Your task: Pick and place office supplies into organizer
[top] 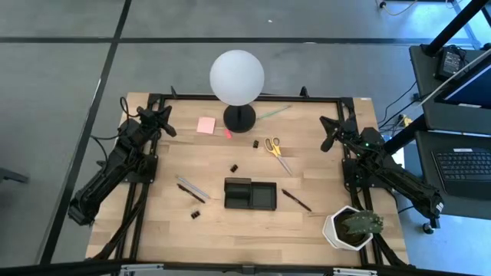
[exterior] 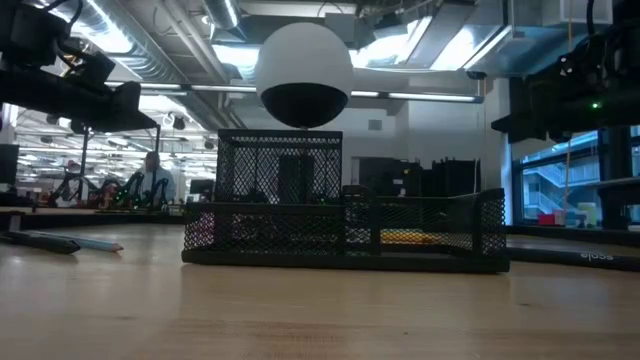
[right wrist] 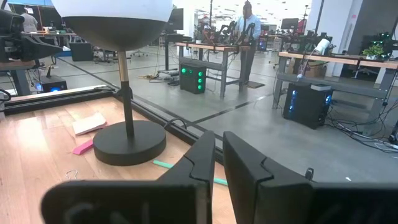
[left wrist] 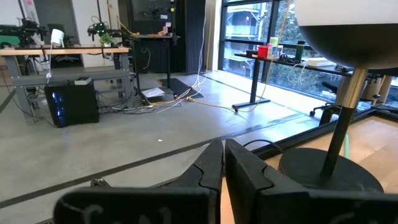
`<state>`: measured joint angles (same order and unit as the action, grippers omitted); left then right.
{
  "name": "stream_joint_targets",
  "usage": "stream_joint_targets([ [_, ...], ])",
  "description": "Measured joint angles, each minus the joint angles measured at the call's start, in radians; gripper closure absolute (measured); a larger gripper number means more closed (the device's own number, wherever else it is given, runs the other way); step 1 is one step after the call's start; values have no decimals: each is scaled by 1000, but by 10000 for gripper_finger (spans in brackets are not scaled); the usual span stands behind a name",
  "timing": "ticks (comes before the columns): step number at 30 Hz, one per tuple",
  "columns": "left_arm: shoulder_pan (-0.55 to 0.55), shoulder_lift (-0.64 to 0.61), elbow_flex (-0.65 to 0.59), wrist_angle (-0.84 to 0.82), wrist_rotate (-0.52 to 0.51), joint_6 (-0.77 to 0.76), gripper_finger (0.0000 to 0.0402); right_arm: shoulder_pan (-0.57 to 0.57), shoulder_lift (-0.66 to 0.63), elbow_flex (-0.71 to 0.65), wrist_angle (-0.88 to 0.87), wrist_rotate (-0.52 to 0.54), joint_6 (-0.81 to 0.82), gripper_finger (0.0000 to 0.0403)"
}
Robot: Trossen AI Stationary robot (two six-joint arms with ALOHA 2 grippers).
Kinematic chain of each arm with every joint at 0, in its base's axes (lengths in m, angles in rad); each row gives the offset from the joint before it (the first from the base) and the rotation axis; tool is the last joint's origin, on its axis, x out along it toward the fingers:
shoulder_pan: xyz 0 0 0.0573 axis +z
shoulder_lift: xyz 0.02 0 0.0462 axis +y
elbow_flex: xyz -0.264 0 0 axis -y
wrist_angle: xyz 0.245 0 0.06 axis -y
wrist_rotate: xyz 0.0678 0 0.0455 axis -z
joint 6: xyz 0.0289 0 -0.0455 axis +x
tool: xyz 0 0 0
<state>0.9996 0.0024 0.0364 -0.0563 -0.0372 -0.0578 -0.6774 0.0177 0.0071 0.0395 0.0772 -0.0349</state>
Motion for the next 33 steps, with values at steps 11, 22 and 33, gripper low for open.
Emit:
stream_joint_targets([
  [11, 0, 0, 0, 0, 0, 0, 391, 0, 0, 0, 0, 0, 0, 366],
  [22, 0, 0, 0, 0, 0, 0, 391, 0, 0, 0, 0, 0, 0, 366],
  [33, 0, 0, 0, 0, -9, 225, 391, 0, 0, 0, 0, 0, 5, 366],
])
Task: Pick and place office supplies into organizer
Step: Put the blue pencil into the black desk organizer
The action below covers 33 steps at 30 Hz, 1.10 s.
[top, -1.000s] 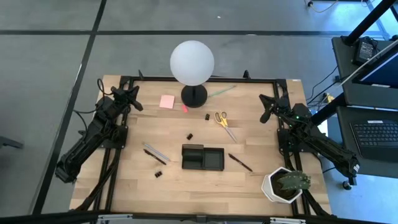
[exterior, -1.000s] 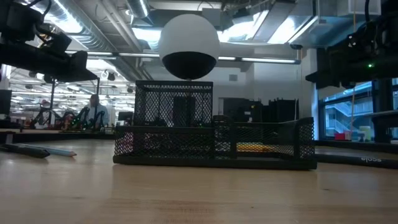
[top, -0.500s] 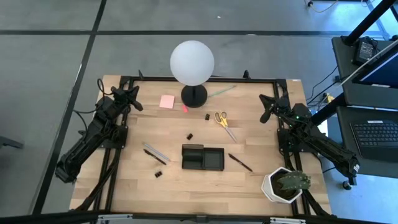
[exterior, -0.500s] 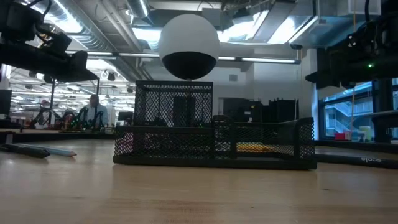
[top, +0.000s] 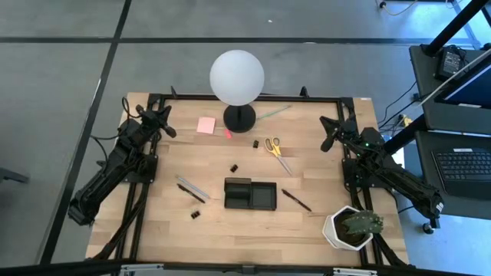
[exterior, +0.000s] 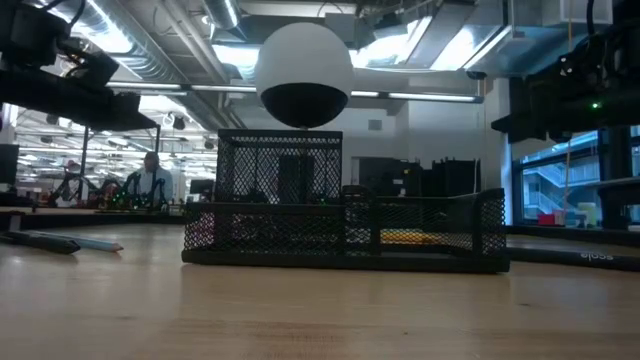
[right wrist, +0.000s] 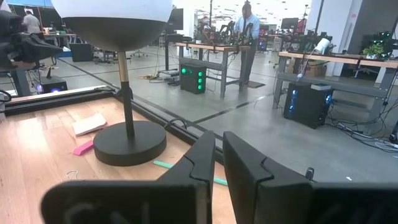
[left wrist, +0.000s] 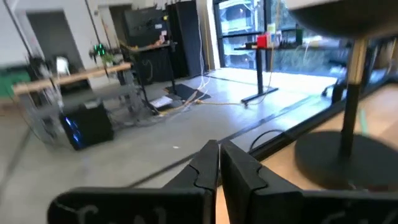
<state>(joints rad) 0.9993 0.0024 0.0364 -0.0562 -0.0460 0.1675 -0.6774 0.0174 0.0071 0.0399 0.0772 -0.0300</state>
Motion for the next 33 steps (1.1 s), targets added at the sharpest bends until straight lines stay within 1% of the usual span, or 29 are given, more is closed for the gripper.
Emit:
stream_joint_targets([
  [3, 0, 0, 0, 0, 0, 90, 389, 0, 0, 0, 0, 0, 0, 366],
  [5, 0, 0, 0, 0, 0, 114, 389, 0, 0, 0, 0, 0, 1, 366],
  [10, -1, 0, 0, 0, 0, 72, 391, 0, 0, 0, 0, 0, 3, 366],
  [16, -3, 0, 0, 0, 0, -14, 389, 0, 0, 0, 0, 0, 3, 366],
  [26, -3, 0, 0, 0, 4, -7, 389, 0, 0, 0, 0, 0, 0, 366],
  [29, -3, 0, 0, 0, 34, -8, 386, 0, 0, 0, 0, 0, 1, 366],
  [33, -4, 2, 0, 13, 159, -8, 362, 0, 0, 0, 0, -1, 2, 366],
])
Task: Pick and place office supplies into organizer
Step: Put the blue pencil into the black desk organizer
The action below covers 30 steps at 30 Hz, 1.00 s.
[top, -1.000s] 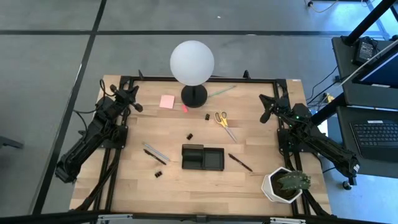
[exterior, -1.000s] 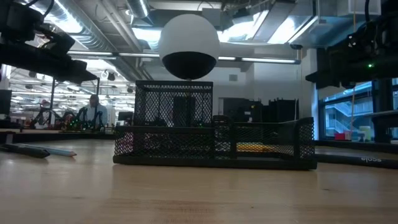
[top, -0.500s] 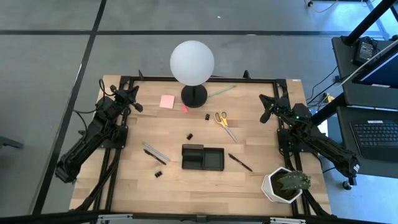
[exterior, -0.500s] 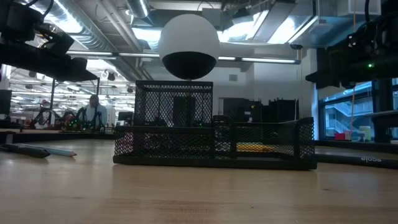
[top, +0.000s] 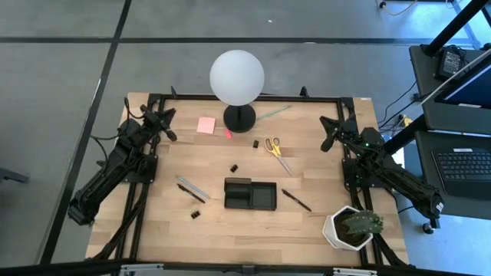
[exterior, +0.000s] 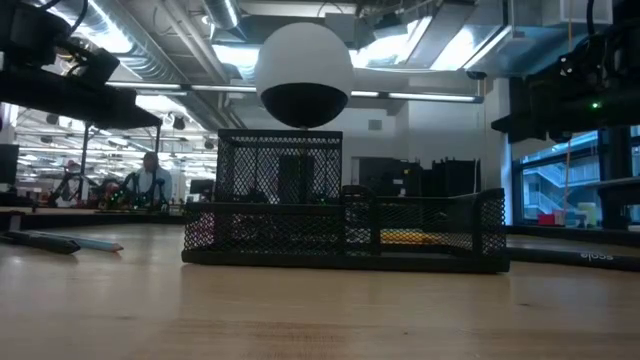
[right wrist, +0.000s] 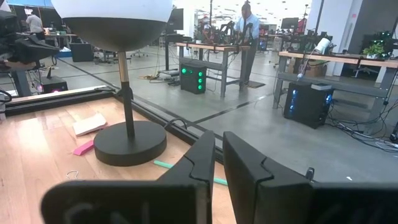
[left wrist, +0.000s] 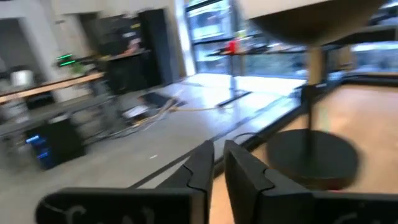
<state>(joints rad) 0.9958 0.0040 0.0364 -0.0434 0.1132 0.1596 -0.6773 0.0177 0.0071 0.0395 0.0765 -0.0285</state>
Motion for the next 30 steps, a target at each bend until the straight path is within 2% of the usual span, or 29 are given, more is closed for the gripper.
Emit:
stream_joint_targets([
  [5, -9, 0, 0, 21, 175, -19, 309, 0, 0, 0, 0, 0, -1, 366],
  [9, -59, 0, 0, 38, 296, -84, 267, 0, 0, 0, 0, 0, -4, 366],
  [15, -199, 0, 0, 131, 384, -208, 238, 0, 0, 0, 0, 1, -6, 366],
  [22, -413, 18, 0, 220, 373, -161, 242, 0, 0, 0, 39, 9, -10, 366],
  [26, -538, 91, 0, 227, 250, -92, 254, 0, 0, 0, 55, 9, -7, 366],
  [30, -664, 217, 0, 268, 152, -46, 275, 0, 0, 0, 60, 10, -4, 366],
])
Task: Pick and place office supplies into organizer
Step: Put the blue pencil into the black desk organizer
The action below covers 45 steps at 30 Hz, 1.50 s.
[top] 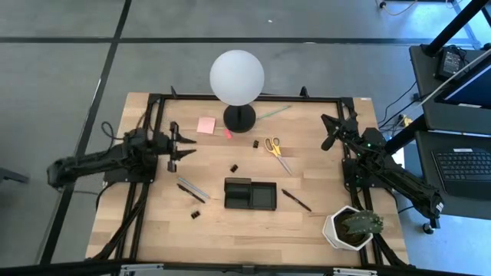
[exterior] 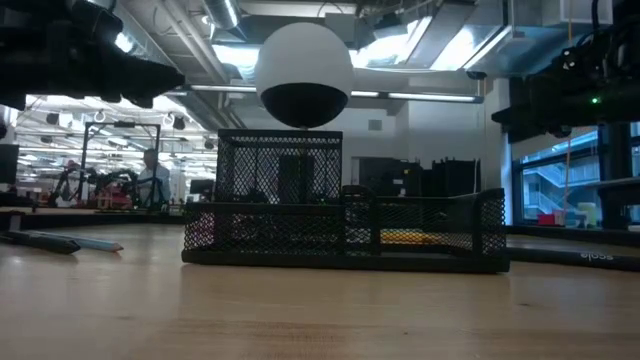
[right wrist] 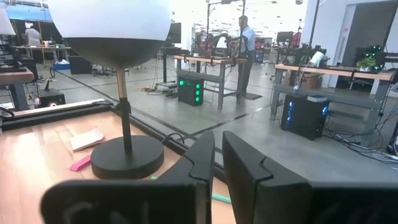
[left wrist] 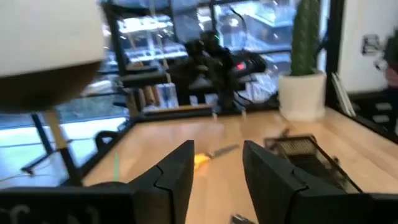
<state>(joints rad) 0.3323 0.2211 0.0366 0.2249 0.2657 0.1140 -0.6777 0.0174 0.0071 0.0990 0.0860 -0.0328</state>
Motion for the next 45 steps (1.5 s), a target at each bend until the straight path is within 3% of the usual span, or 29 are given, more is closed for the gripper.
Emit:
stream_joint_targets([
  [6, -176, 220, 4, 169, -86, 162, 320, 0, 0, 0, 12, 0, -1, 366],
  [12, -290, 400, 96, 170, -178, 331, 391, 0, 0, 0, 18, 2, -25, 366],
  [19, -342, 567, 222, 136, -244, 414, 400, 0, 0, 0, 17, 3, -52, 366],
  [26, -358, 713, 455, -268, -350, 344, 400, 0, 0, 0, 12, 2, -51, 366],
  [35, -359, 856, 742, -788, -354, 124, 400, 0, 0, 0, 11, 0, -51, 366],
  [45, -359, 952, 794, -1035, -318, -40, 400, 0, 0, 0, 7, 0, -48, 366],
])
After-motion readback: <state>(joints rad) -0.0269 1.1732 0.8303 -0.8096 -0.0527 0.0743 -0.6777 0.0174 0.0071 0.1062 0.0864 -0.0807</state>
